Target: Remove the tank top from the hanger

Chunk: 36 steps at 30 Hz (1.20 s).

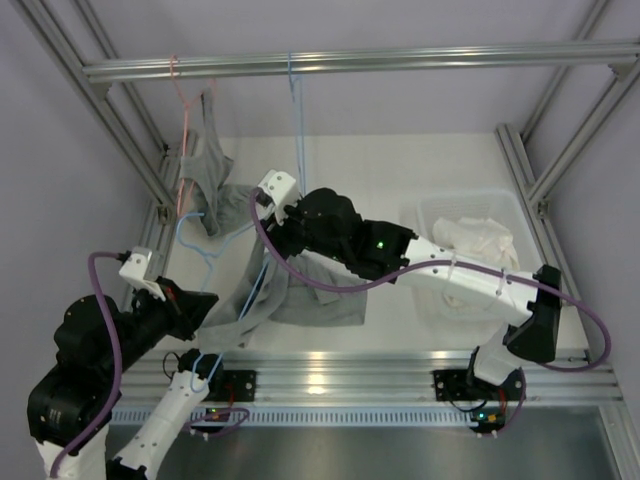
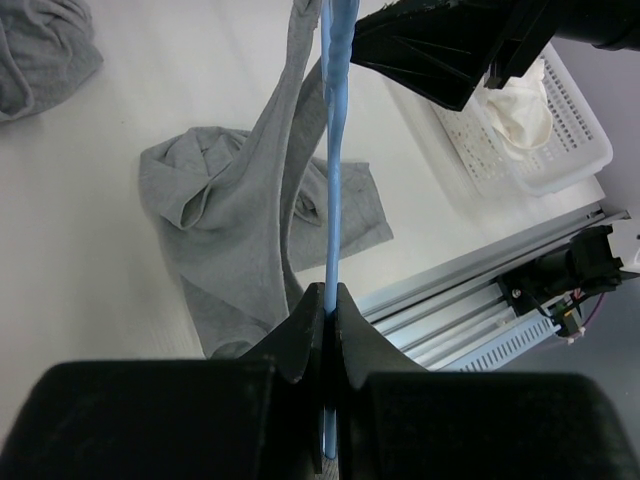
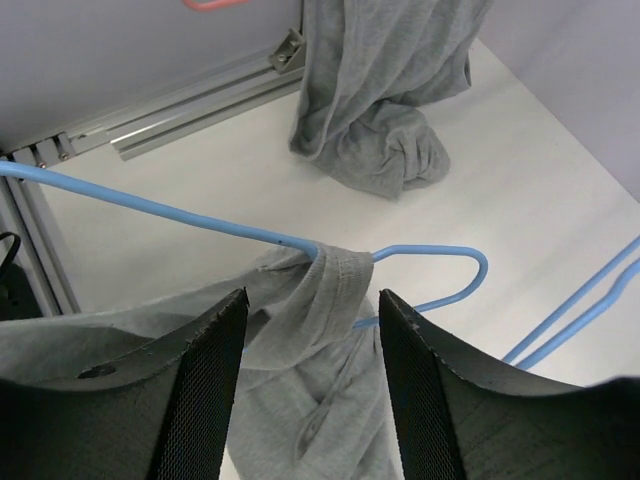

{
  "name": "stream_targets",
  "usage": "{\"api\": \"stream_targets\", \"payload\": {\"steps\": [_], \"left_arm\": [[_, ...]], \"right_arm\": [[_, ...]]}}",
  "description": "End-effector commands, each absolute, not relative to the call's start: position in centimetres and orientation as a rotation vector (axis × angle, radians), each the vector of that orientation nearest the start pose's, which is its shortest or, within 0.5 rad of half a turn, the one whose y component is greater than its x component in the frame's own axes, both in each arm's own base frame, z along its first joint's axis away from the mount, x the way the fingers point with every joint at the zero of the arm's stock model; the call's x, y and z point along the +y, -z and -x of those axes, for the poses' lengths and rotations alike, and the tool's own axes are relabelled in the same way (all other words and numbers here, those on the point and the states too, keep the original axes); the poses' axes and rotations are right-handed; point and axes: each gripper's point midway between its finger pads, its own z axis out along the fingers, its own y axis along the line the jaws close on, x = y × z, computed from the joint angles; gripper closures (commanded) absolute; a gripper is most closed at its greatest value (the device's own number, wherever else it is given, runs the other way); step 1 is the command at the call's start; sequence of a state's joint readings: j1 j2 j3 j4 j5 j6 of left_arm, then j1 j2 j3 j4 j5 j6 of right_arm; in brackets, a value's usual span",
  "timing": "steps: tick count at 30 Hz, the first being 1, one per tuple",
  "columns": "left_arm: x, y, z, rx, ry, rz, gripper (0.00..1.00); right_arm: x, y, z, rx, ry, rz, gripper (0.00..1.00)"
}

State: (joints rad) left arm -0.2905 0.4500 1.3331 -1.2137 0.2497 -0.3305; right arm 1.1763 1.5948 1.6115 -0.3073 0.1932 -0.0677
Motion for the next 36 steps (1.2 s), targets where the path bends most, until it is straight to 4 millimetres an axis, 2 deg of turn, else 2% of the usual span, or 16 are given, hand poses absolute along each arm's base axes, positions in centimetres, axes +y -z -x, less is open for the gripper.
{"api": "stream_targets", "payload": {"steps": [1,4,10,17,19,20,25,28,33,36], "left_arm": [[-8.7,-35.4,-9.1,1.899,0.663,-0.148,1.00],[-8.5,-35.6,-9.2,1.894,0.652,-0.139,1.00],[-8.7,-36.8,-8.9,1.862,0.672,-0.150,1.00],[-8.9,-37.2,-8.8,1.852,0.685,-0.161,1.00],[-9.1,-37.2,-8.8,1.850,0.696,-0.171,1.00],[-9.2,-37.2,-8.8,1.852,0.697,-0.172,1.00],[-9.0,-37.0,-9.0,1.855,0.682,-0.173,1.00],[-9.0,-36.9,-8.9,1.853,0.682,-0.179,1.00],[-9.1,-35.9,-8.9,1.880,0.685,-0.192,1.00],[-9.4,-35.2,-8.9,1.900,0.695,-0.201,1.00]], "right_arm": [[43.7,-34.8,-23.8,1.593,-0.549,0.942,0.46],[43.3,-34.1,-24.2,1.614,-0.534,0.933,0.46],[44.0,-32.6,-24.2,1.645,-0.569,0.957,0.49],[44.5,-32.6,-23.9,1.648,-0.624,0.966,0.57],[44.7,-33.0,-23.7,1.640,-0.652,0.966,0.72],[44.9,-33.2,-23.5,1.633,-0.668,0.971,0.99],[44.5,-34.6,-23.8,1.613,-0.662,0.927,1.00],[43.7,-35.3,-24.8,1.616,-0.629,0.868,1.00],[40.5,-37.1,-28.4,1.655,-0.546,0.641,1.00],[39.2,-38.4,-29.9,1.657,-0.558,0.567,1.00]]}}
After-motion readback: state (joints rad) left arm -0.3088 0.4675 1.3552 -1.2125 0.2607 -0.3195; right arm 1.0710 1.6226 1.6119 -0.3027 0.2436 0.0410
